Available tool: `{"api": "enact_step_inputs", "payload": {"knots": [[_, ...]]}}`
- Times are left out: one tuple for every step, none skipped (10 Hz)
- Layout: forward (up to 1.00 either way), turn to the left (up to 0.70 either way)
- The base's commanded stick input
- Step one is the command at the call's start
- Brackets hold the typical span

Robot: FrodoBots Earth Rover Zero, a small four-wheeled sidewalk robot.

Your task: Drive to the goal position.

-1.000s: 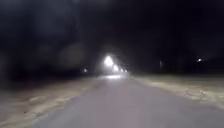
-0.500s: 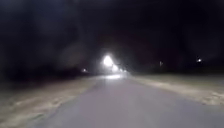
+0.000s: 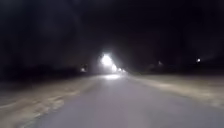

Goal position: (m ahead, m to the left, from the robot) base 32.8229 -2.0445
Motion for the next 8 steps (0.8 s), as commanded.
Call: {"api": "enact_step_inputs", "payload": {"knots": [[1.0,0.13],[1.0,0.13],[1.0,0.09],[1.0,0.05],[1.0,0.05],[1.0,0.05],[1.0,0.06],[1.0,0.09]]}}
